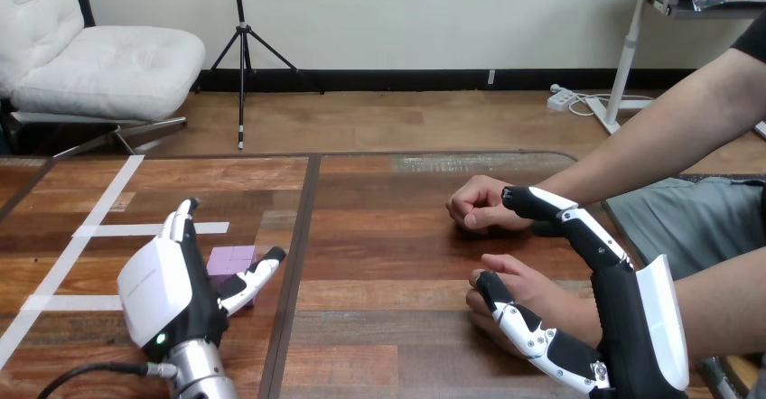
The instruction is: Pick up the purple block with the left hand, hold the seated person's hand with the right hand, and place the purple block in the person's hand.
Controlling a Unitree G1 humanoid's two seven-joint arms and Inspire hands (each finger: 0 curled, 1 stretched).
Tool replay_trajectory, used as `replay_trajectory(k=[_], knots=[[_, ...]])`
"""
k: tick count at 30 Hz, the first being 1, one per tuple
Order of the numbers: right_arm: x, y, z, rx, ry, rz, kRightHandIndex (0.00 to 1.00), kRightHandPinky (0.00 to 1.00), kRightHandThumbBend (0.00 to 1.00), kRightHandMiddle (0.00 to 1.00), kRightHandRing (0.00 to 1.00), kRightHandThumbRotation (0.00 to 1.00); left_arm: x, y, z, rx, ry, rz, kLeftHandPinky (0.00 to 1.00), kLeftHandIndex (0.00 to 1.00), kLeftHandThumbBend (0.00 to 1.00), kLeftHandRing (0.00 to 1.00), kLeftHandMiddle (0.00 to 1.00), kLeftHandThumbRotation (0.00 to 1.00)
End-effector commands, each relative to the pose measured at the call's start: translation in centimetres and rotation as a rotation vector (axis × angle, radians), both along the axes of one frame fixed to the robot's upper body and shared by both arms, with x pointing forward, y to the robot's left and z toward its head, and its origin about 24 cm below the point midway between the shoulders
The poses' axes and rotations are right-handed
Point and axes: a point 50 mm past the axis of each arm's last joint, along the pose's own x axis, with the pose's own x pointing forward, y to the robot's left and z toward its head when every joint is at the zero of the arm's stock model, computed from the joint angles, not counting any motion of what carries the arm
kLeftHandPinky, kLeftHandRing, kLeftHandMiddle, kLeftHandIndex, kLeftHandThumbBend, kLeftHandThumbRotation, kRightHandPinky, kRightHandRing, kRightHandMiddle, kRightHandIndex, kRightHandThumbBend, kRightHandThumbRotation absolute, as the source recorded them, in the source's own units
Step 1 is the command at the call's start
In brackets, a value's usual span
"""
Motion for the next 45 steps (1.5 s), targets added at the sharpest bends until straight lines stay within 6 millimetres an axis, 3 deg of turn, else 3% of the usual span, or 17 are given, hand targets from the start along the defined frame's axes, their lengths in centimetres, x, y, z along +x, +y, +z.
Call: replay_trajectory(k=[1,45], knots=[[0.55,-0.06,1.50,0.005,-0.076,0.004,0.75,0.70,0.47,0.76,0.76,0.24,2.57,-0.51,2.45,0.029,-0.076,-0.045,0.78,0.86,0.87,0.84,0.86,0.53],[0.47,-0.05,1.43,0.005,-0.063,-0.001,0.75,0.71,0.48,0.76,0.76,0.27,3.56,-1.27,2.39,-0.017,-0.005,-0.075,0.76,0.86,0.91,0.83,0.86,0.60]])
